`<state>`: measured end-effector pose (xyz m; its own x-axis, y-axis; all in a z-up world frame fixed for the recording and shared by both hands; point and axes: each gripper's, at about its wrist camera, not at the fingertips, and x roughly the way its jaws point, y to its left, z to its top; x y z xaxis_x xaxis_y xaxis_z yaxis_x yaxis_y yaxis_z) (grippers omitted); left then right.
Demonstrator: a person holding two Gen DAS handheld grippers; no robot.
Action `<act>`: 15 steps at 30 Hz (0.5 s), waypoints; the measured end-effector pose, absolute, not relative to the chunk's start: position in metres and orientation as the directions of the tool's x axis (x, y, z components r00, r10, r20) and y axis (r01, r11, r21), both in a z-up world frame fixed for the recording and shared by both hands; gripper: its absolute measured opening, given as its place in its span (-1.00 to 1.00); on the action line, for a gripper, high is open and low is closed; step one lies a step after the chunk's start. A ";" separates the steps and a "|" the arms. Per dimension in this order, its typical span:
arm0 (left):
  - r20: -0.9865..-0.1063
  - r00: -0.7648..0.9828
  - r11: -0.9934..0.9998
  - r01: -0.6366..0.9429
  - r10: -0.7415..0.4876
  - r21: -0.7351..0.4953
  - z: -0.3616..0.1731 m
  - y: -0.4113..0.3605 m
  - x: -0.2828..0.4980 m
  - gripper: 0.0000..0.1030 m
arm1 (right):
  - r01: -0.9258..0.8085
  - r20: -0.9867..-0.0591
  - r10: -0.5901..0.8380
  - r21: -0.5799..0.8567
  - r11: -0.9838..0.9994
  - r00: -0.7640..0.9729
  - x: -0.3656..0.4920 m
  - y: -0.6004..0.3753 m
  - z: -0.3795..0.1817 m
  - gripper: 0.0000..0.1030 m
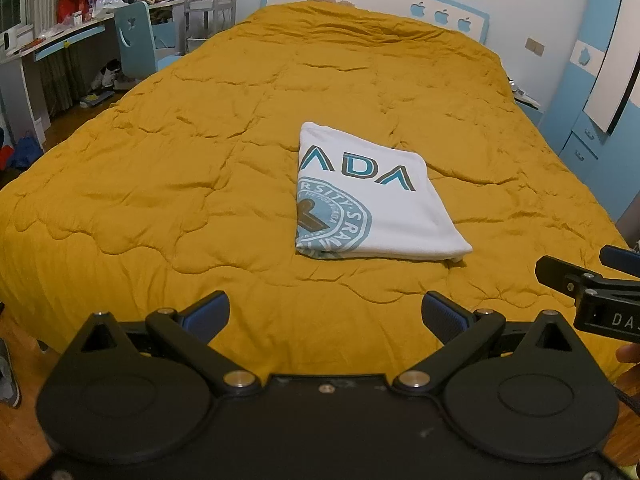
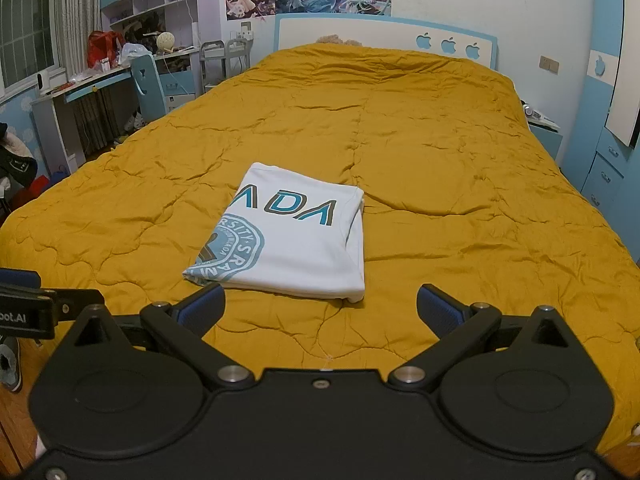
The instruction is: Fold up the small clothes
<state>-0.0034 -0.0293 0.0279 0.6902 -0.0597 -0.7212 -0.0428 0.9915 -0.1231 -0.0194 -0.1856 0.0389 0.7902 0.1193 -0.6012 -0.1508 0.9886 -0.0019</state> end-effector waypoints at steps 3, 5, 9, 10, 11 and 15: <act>-0.718 0.693 0.992 -0.036 -0.061 -0.119 0.028 -0.030 -0.004 1.00 | -0.151 -0.601 0.119 -0.002 0.989 0.790 -0.019 -0.185 0.039 1.00; -0.712 0.699 0.992 -0.032 -0.062 -0.118 0.028 -0.031 -0.006 1.00 | -0.151 -0.602 0.119 -0.002 0.989 0.790 -0.019 -0.185 0.039 1.00; -0.705 0.707 0.992 -0.033 -0.061 -0.119 0.028 -0.029 -0.006 1.00 | -0.150 -0.603 0.118 -0.003 0.989 0.789 -0.018 -0.186 0.038 1.00; -0.698 0.713 0.993 -0.032 -0.060 -0.118 0.029 -0.029 -0.006 1.00 | -0.149 -0.603 0.117 -0.004 0.989 0.789 -0.019 -0.186 0.038 1.00; -0.696 0.716 0.993 -0.034 -0.057 -0.117 0.029 -0.029 -0.006 1.00 | -0.149 -0.603 0.116 -0.004 0.989 0.789 -0.019 -0.187 0.037 1.00; -0.702 0.710 0.991 -0.041 -0.061 -0.127 0.029 -0.027 -0.005 1.00 | -0.149 -0.603 0.116 -0.006 0.989 0.789 -0.019 -0.188 0.037 1.00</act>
